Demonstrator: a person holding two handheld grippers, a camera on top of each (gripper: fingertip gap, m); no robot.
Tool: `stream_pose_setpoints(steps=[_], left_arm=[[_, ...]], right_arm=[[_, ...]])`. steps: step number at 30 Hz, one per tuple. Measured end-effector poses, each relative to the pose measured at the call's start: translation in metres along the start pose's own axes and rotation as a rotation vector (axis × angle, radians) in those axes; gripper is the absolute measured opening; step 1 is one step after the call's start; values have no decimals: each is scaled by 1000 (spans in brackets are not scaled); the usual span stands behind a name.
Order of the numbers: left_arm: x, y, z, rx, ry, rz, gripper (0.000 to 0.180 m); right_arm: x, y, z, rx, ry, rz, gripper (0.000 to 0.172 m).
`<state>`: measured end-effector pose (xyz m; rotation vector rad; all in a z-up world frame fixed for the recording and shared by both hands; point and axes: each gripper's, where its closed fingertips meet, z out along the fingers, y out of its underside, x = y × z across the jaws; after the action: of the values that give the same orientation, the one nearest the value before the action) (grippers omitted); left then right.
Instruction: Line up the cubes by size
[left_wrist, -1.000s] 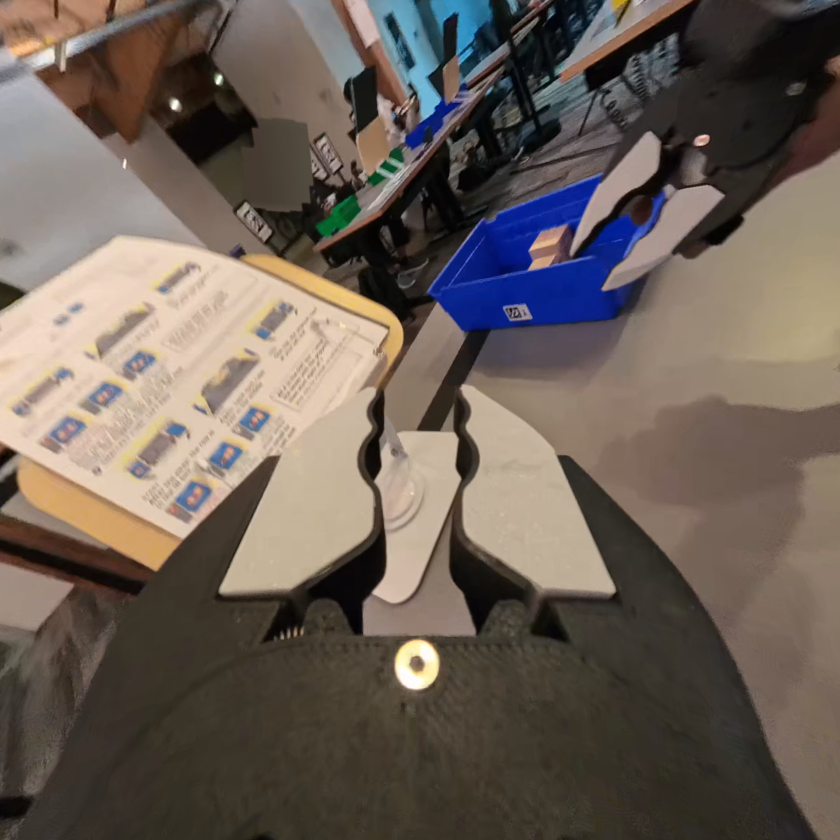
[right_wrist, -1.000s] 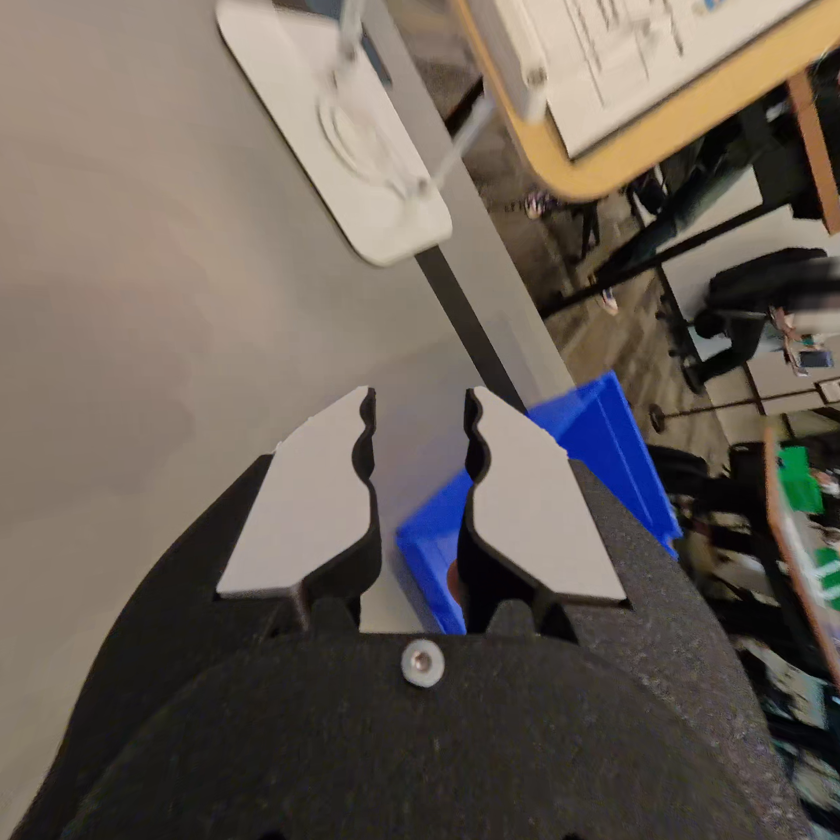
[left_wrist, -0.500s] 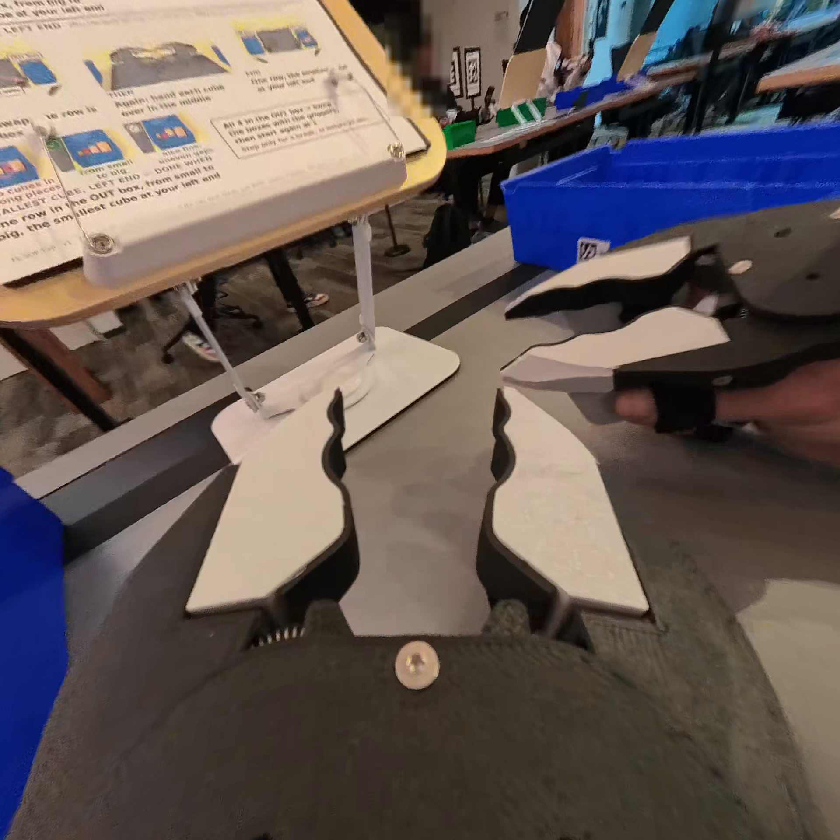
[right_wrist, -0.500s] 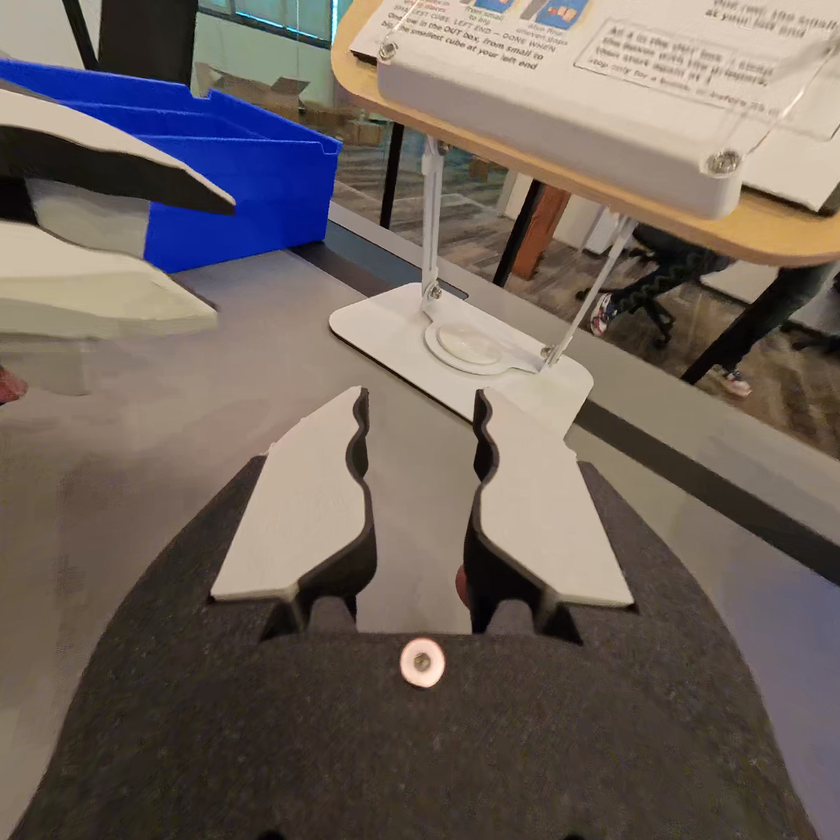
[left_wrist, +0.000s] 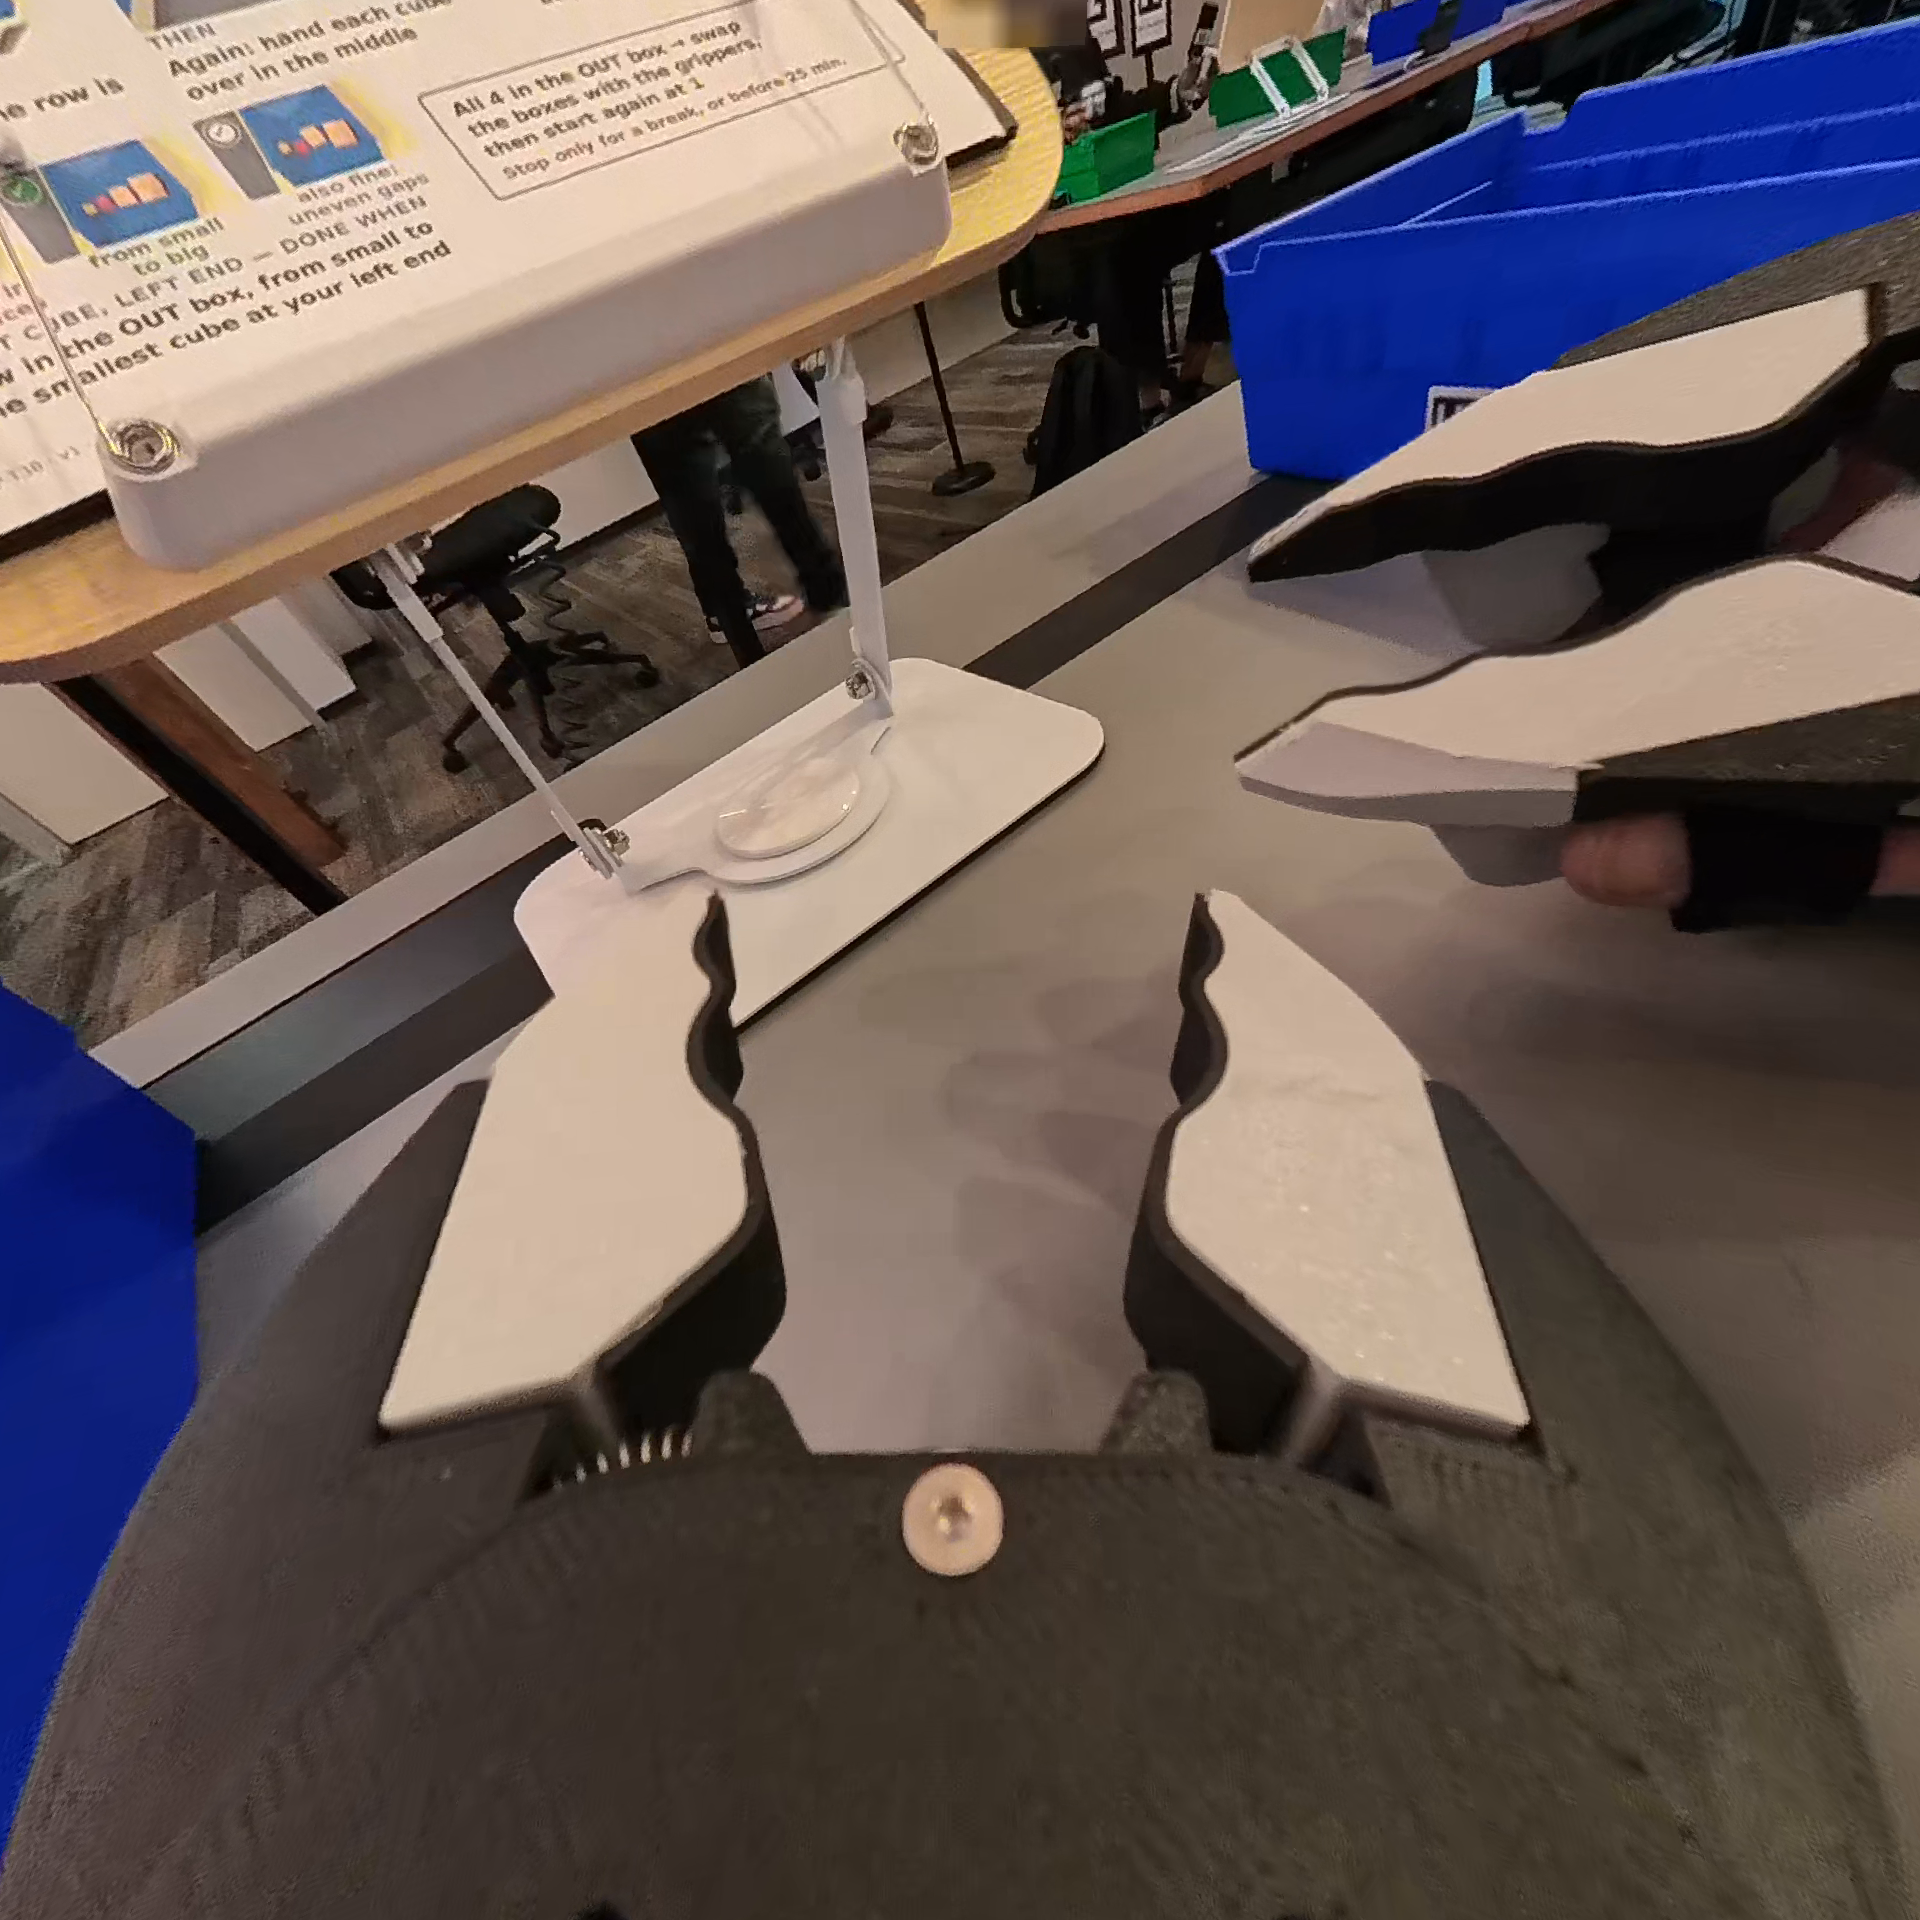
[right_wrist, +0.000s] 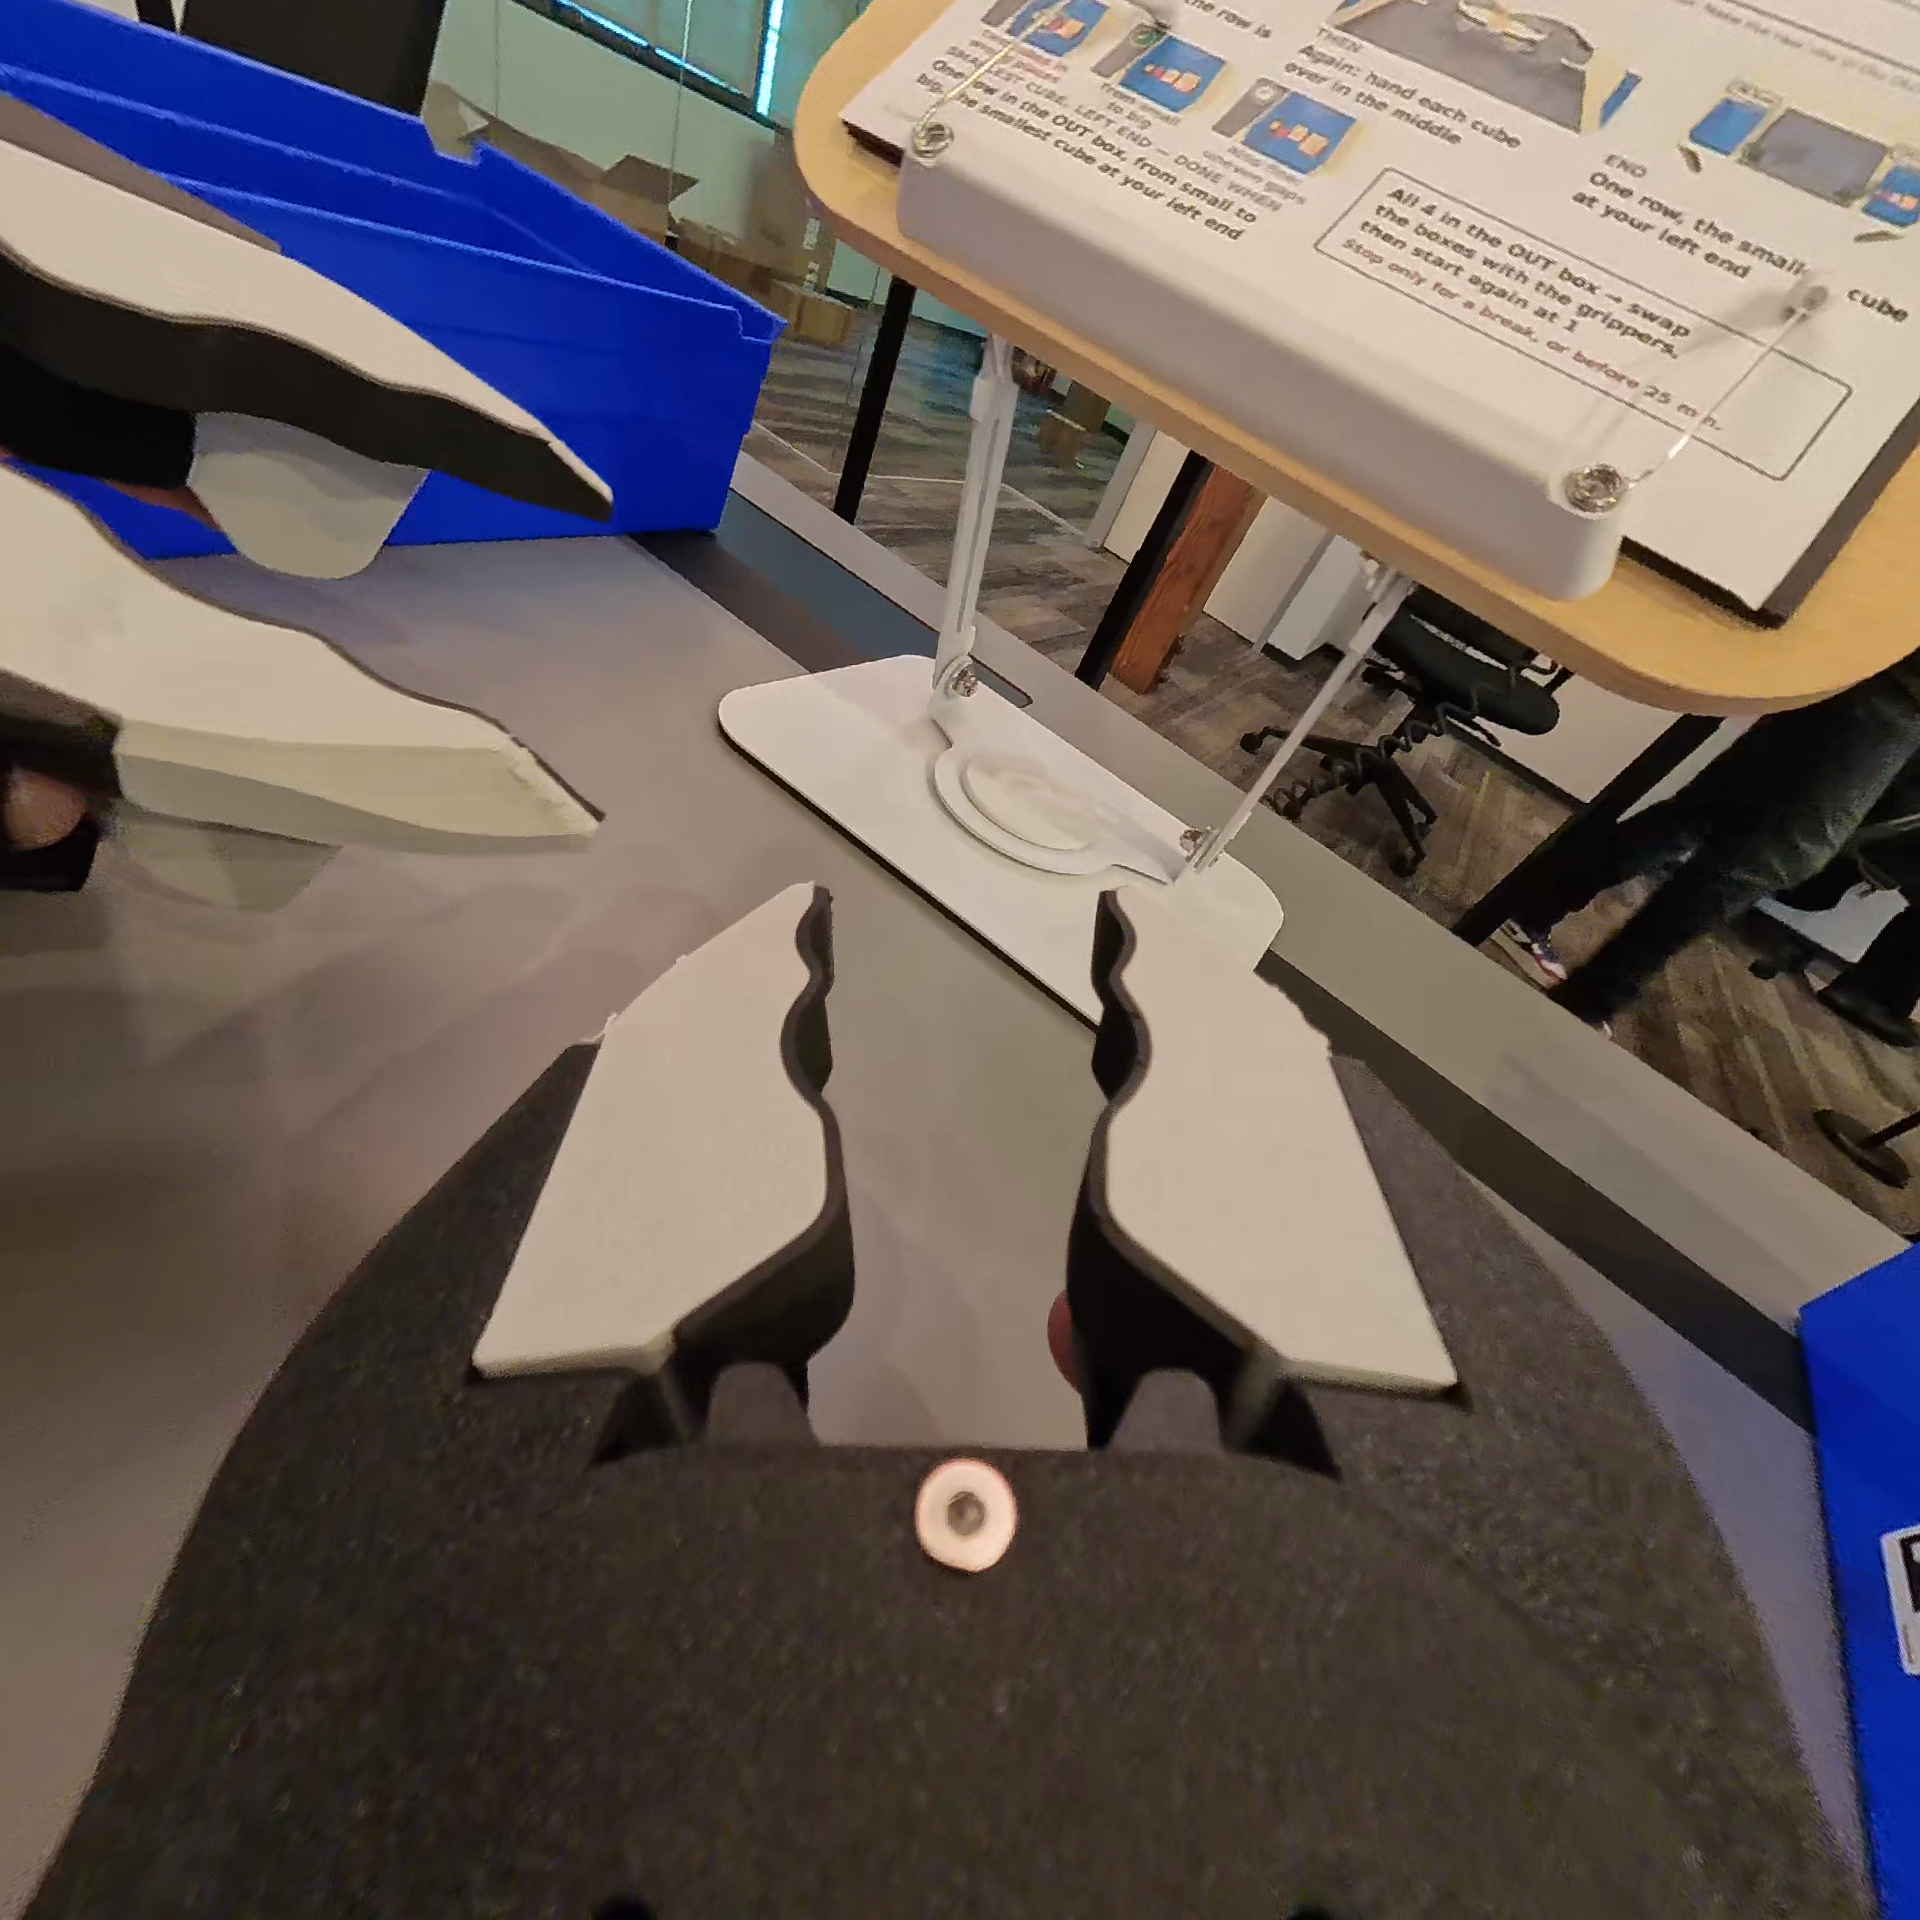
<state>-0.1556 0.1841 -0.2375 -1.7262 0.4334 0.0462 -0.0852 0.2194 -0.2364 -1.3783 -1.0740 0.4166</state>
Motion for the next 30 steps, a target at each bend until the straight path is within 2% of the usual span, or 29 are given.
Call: stream_pose_setpoints(steps=[24,28,30], left_arm=[[-5,8,4,-53,-43,36,91],[-7,6,0,-43,-58,45,90],[-9,-4,-10,-2,-69,63,87]], right_arm=[[-2,2,1,-10,14,-48,56],[0,3,1,-11,20,-64,57],[3,4,0,-9,30,-71,58]])
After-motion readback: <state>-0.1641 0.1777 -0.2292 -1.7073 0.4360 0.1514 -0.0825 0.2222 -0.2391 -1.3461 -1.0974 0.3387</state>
